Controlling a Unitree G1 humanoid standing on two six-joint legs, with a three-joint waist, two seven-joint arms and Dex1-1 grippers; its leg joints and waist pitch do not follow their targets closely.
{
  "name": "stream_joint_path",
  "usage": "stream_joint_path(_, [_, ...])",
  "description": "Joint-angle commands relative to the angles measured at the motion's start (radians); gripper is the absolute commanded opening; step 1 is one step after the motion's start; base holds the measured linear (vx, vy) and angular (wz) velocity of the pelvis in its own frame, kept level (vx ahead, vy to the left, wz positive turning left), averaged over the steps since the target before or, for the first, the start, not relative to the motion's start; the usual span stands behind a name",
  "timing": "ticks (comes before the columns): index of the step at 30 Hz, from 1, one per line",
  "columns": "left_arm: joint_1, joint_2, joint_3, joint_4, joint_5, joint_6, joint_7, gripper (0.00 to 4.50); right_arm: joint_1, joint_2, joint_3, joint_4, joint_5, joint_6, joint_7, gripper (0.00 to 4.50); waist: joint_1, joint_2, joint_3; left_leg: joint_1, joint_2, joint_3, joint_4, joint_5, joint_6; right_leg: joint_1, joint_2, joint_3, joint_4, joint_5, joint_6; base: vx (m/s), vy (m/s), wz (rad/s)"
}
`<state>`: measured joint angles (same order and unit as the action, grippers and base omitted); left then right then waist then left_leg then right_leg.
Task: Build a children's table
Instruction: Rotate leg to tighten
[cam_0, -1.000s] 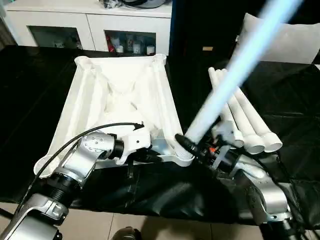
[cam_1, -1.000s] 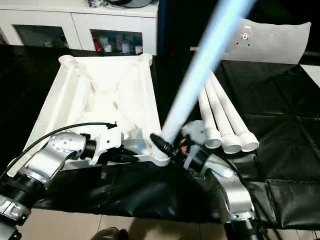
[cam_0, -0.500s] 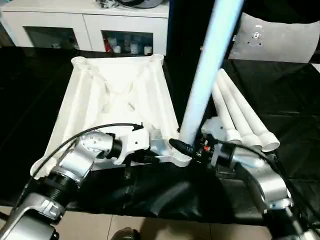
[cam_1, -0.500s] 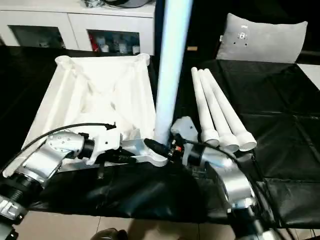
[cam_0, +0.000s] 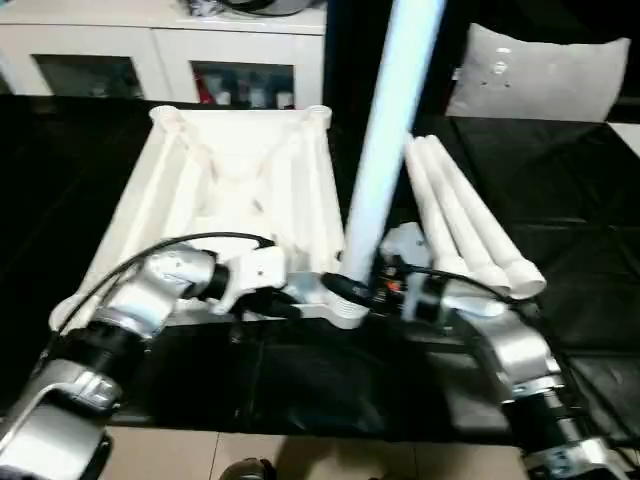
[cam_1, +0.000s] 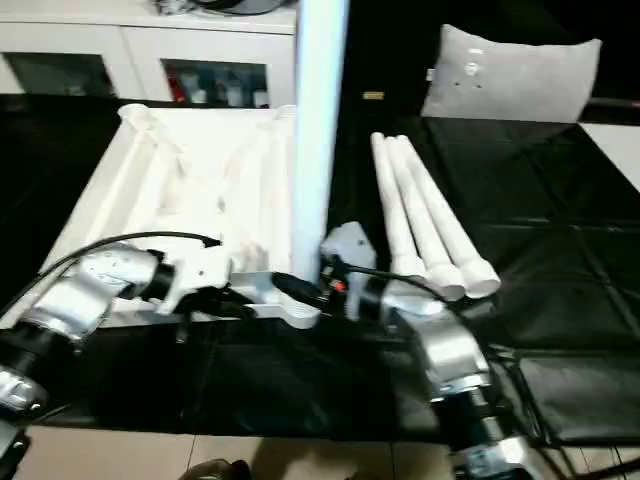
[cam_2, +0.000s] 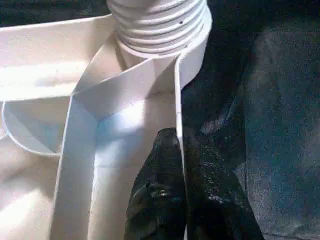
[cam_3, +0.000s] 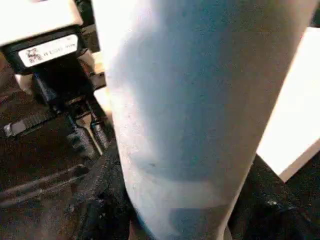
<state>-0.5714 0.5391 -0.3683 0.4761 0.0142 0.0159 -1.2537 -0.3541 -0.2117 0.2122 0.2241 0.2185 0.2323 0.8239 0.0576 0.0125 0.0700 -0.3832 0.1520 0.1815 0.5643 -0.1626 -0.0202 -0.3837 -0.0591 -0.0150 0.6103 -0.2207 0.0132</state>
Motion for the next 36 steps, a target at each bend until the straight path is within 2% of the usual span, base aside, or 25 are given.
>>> stream_joint_path(1, [-0.001,0.0,0.009,-0.042,-0.007,0.011,0.006,0.0,0.049,-0.002,0.047,0.123,-0.043,0.081,-0.036,1.93,-0.002,0.011,-0.03,0.035,0.084,-0.048,-0.093,-0.525,-0.091,-0.011,-0.095,0.049,-0.1,-0.44,-0.185,0.0,0.0,0.0])
stream_joint_path(2, [0.067,0.007,0.031,-0.137,-0.021,0.097,0.045,0.0,0.05,0.012,0.03,0.126,-0.054,0.087,-0.087,1.93,-0.005,0.016,-0.032,0.033,0.087,-0.05,-0.095,-0.535,-0.102,-0.009,-0.098,0.051,-0.094,-0.432,-0.19,0.0,0.0,0.0])
stream_joint_path(3, [0.102,0.006,0.041,-0.189,-0.027,0.145,0.073,0.0,0.048,0.019,0.023,0.131,-0.064,0.088,-0.112,1.93,-0.011,0.013,-0.028,0.027,0.086,-0.052,-0.098,-0.54,-0.099,-0.008,-0.096,0.049,-0.097,-0.443,-0.188,0.0,0.0,0.0])
stream_joint_path(5, [0.148,-0.008,0.051,-0.264,-0.029,0.217,0.123,0.0,0.037,0.033,0.005,0.149,-0.079,0.079,-0.162,1.93,-0.021,0.013,-0.027,0.032,0.084,-0.054,-0.096,-0.569,-0.103,-0.015,-0.095,0.05,-0.101,-0.487,-0.18,0.0,0.0,0.0])
stream_joint_path(7, [0.172,-0.025,0.048,-0.309,-0.025,0.257,0.157,0.0,0.025,0.045,-0.012,0.165,-0.083,0.074,-0.195,1.93,-0.022,0.012,-0.025,0.038,0.081,-0.055,-0.093,-0.589,-0.098,-0.021,-0.093,0.051,-0.11,-0.539,-0.159,0.0,0.0,0.0])
stream_joint_path(9, [0.193,-0.06,0.029,-0.371,-0.014,0.307,0.198,0.0,0.011,0.056,-0.024,0.181,-0.089,0.066,-0.224,1.93,-0.026,0.012,-0.025,0.03,0.082,-0.058,-0.095,-0.576,-0.099,-0.015,-0.095,0.05,-0.107,-0.534,-0.157,0.0,0.0,0.0])
stream_joint_path(10, [0.197,-0.091,0.018,-0.401,-0.002,0.35,0.229,0.0,0.003,0.063,-0.03,0.188,-0.088,0.064,-0.235,1.93,-0.026,0.008,-0.026,0.036,0.082,-0.053,-0.094,-0.583,-0.096,-0.021,-0.091,0.051,-0.113,-0.543,-0.149,0.0,0.0,0.0])
stream_joint_path(11, [0.195,-0.135,0.001,-0.435,0.019,0.404,0.267,0.0,-0.006,0.072,-0.036,0.196,-0.086,0.064,-0.247,1.93,-0.025,0.007,-0.024,0.043,0.082,-0.051,-0.091,-0.588,-0.095,-0.025,-0.09,0.052,-0.117,-0.548,-0.146,0.0,0.0,0.0])
stream_joint_path(12, [0.194,-0.15,-0.006,-0.447,0.028,0.422,0.278,0.0,-0.009,0.074,-0.036,0.198,-0.084,0.064,-0.252,1.93,-0.023,0.009,-0.025,0.044,0.082,-0.051,-0.091,-0.586,-0.094,-0.025,-0.091,0.053,-0.118,-0.548,-0.144,0.0,0.0,0.0])
stream_joint_path(16, [0.189,-0.179,-0.026,-0.502,0.057,0.503,0.333,0.0,-0.014,0.081,-0.03,0.199,-0.084,0.053,-0.249,1.93,-0.02,0.007,-0.026,0.039,0.08,-0.053,-0.095,-0.576,-0.089,-0.02,-0.088,0.048,-0.122,-0.543,-0.128,0.0,0.0,0.0])
stream_joint_path(19, [0.181,-0.167,-0.028,-0.483,0.078,0.488,0.355,0.0,-0.008,0.077,-0.021,0.188,-0.08,0.047,-0.231,1.93,-0.02,0.009,-0.027,0.041,0.079,-0.055,-0.097,-0.6,-0.093,-0.021,-0.086,0.046,-0.126,-0.536,-0.118,0.0,0.0,0.0])
stream_joint_path(22, [0.179,-0.131,-0.023,-0.468,0.1,0.473,0.348,0.0,0.007,0.065,-0.019,0.174,-0.076,0.044,-0.213,1.93,-0.02,0.011,-0.033,0.04,0.079,-0.054,-0.102,-0.587,-0.093,-0.016,-0.083,0.043,-0.123,-0.469,-0.124,0.0,0.0,0.0])
stream_joint_path(26, [0.178,-0.108,-0.01,-0.46,0.111,0.478,0.349,0.0,0.023,0.047,-0.025,0.17,-0.067,0.038,-0.189,1.93,-0.017,0.011,-0.039,0.035,0.079,-0.045,-0.099,-0.521,-0.083,-0.009,-0.083,0.046,-0.115,-0.351,-0.154,0.0,0.0,0.0])
stream_joint_path(36, [0.154,-0.077,0.008,-0.393,0.098,0.418,0.341,0.0,0.07,-0.007,-0.02,0.157,-0.025,-0.014,-0.037,1.93,0.004,0.009,-0.05,0.031,0.08,-0.032,-0.089,-0.371,-0.03,0.01,-0.08,0.043,-0.103,-0.192,-0.192,0.0,0.0,0.0])
